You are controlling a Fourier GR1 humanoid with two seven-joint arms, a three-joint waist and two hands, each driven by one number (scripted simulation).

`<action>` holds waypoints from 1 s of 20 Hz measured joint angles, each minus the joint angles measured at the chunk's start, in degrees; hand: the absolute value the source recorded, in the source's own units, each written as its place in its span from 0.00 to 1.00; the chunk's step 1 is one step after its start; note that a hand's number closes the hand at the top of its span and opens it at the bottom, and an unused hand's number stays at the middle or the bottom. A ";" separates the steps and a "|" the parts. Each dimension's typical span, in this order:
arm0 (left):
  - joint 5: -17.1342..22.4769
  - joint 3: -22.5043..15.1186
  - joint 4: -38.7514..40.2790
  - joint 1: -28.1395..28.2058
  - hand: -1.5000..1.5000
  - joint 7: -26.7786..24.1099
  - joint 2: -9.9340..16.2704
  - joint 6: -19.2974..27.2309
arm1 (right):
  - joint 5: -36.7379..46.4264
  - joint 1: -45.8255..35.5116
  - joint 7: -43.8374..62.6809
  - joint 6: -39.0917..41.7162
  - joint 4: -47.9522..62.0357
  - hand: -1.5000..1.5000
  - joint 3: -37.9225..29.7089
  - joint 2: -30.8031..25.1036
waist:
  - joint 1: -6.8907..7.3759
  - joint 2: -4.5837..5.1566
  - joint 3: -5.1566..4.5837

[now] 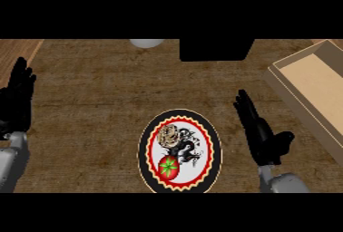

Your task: Pick the tomato from the plate and place it in the cardboard box

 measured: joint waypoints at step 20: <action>8.91 -4.43 -10.15 7.19 0.50 -1.43 -9.76 -6.68 | 36.54 40.31 1.97 -38.10 -17.36 0.00 6.85 -1.03 | 0.52 0.55 -1.20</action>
